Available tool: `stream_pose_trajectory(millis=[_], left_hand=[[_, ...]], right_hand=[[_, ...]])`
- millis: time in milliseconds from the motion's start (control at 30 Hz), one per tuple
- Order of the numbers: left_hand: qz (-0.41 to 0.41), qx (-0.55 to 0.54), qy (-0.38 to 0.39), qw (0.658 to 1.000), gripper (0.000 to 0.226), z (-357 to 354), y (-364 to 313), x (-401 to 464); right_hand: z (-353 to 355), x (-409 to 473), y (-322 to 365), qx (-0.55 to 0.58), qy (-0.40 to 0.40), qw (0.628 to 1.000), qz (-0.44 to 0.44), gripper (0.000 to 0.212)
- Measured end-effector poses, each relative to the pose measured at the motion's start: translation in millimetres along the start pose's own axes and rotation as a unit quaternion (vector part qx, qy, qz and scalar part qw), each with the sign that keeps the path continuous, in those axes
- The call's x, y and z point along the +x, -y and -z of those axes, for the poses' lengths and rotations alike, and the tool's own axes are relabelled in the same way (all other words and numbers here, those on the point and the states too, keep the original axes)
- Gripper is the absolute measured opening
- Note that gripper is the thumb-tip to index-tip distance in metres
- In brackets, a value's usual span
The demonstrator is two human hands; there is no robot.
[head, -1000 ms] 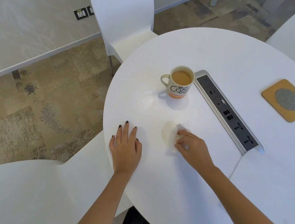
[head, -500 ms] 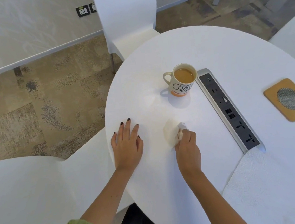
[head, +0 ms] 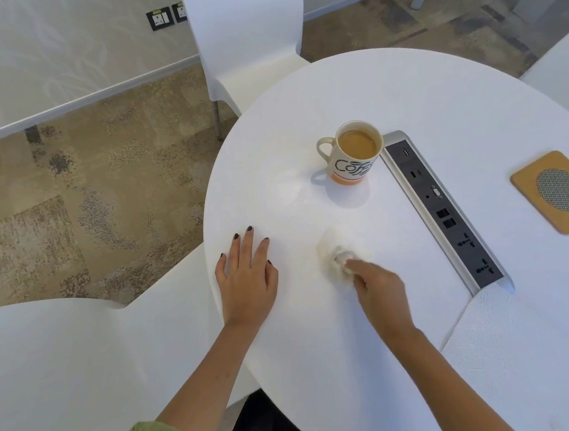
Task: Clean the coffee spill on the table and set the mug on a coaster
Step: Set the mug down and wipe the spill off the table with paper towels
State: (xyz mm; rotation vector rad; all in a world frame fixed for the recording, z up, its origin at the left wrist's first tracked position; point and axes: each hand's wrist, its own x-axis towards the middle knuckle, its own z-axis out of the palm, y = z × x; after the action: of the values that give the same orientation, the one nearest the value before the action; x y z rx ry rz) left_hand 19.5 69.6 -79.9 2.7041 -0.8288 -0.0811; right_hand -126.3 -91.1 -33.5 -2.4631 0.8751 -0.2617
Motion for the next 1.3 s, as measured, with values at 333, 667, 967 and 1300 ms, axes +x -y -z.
stream_pose_trajectory(millis=[333,667,967,1300], left_hand=[[-0.003,0.007,-0.005,1.000,0.042,-1.3,0.5,0.2],[-0.003,0.005,0.000,1.000,0.042,-0.7,0.0,-0.2],[-0.008,-0.002,-0.004,1.000,0.043,0.5,-0.3,-0.3],[-0.011,-0.043,0.014,0.999,0.044,4.0,0.5,2.1]], right_hand=[[-11.9,24.4,13.4,0.089,0.094,0.990,0.061,0.029],[7.1,11.7,-26.1,0.019,-0.033,0.997,-0.063,0.035],[8.0,-1.8,8.4,0.164,0.151,0.973,-0.063,0.035],[78.4,-16.0,-14.7,0.717,-0.006,0.504,-0.481,0.015]])
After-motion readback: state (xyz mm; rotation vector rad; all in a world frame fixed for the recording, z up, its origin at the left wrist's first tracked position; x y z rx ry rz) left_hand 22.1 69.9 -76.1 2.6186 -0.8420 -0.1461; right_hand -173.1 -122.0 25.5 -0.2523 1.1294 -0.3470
